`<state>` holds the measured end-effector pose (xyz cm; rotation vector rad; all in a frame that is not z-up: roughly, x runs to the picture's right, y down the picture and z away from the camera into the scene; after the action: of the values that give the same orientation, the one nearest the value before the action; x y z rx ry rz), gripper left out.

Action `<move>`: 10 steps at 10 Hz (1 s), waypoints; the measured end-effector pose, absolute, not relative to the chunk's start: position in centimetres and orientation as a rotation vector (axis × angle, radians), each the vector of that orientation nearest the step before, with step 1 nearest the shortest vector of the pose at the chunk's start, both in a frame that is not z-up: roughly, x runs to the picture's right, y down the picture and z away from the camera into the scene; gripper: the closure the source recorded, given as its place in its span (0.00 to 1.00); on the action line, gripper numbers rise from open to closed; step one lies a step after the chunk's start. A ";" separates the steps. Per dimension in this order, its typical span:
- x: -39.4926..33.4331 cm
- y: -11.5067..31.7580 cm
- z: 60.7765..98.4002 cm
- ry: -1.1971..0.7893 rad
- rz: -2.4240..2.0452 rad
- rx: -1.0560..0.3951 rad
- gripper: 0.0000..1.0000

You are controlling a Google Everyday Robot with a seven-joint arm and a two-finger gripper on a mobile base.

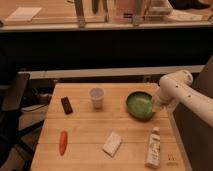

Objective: Push the ceramic bowl across the table

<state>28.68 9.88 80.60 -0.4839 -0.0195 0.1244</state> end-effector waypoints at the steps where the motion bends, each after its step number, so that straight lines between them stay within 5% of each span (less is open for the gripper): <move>1: 28.4 9.9 81.2 -0.020 0.122 -0.488 0.86; 3: 27.8 10.1 81.7 -0.021 0.118 -0.499 0.97; 10: 25.6 11.2 84.2 -0.011 0.069 -0.545 0.97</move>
<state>25.60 11.21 84.24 -0.5450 -0.0105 0.0693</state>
